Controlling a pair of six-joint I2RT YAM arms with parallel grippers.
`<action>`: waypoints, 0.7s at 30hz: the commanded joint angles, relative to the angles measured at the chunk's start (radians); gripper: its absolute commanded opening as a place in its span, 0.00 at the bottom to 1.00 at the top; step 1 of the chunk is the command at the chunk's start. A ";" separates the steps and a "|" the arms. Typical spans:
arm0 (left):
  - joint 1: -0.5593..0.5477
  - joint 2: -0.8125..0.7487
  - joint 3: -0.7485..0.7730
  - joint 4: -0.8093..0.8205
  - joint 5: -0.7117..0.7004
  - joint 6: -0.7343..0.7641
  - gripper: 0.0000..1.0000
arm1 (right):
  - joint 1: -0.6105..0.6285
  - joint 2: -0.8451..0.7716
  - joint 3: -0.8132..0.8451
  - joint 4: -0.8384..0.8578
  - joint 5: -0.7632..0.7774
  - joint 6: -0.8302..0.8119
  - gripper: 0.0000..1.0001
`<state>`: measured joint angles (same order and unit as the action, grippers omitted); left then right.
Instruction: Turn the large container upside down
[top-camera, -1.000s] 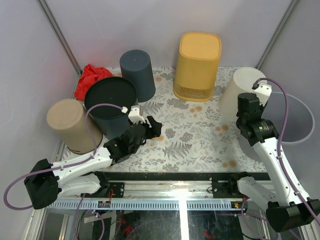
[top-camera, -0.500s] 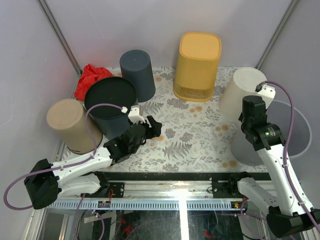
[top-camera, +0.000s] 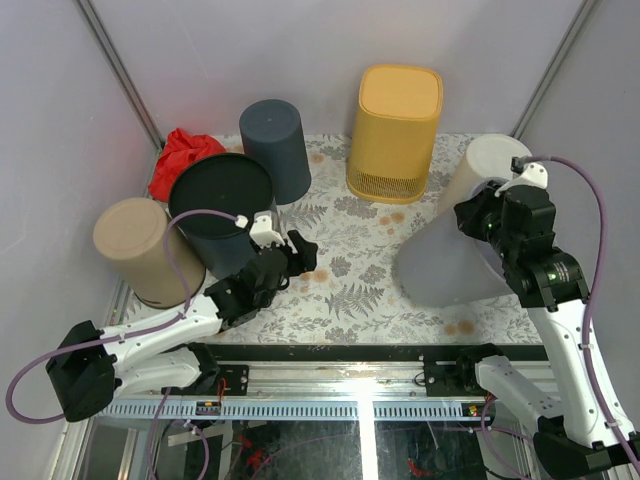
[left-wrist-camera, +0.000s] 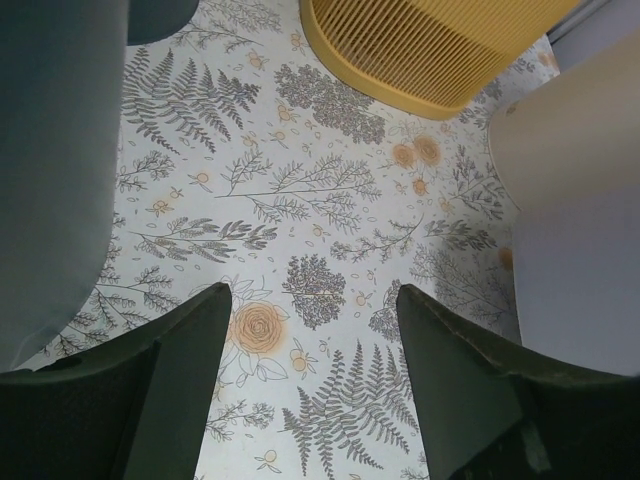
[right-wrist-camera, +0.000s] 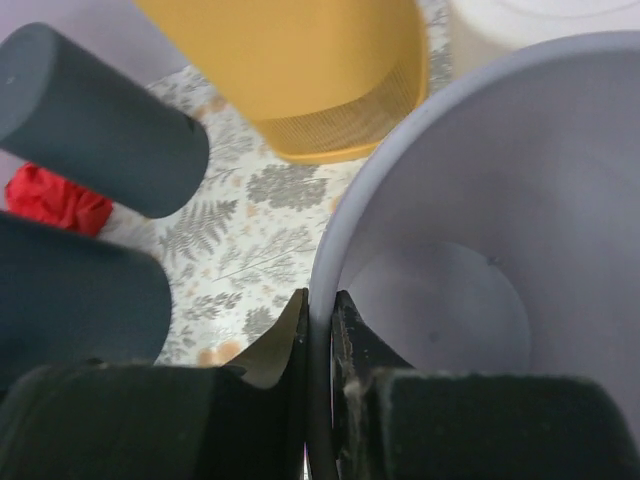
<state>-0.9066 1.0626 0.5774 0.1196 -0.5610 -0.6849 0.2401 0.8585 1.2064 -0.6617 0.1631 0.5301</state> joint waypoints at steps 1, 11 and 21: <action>0.010 -0.036 -0.027 0.052 -0.065 -0.022 0.67 | -0.001 0.005 -0.069 0.184 -0.226 0.076 0.00; 0.013 -0.069 -0.055 0.072 -0.085 -0.028 0.67 | 0.002 -0.011 -0.224 0.513 -0.439 0.245 0.00; 0.014 -0.089 -0.072 0.091 -0.082 -0.022 0.67 | 0.002 0.055 -0.472 0.882 -0.590 0.452 0.00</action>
<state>-0.9012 0.9977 0.5240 0.1276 -0.6113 -0.7033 0.2375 0.8936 0.8398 0.0338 -0.3248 0.8627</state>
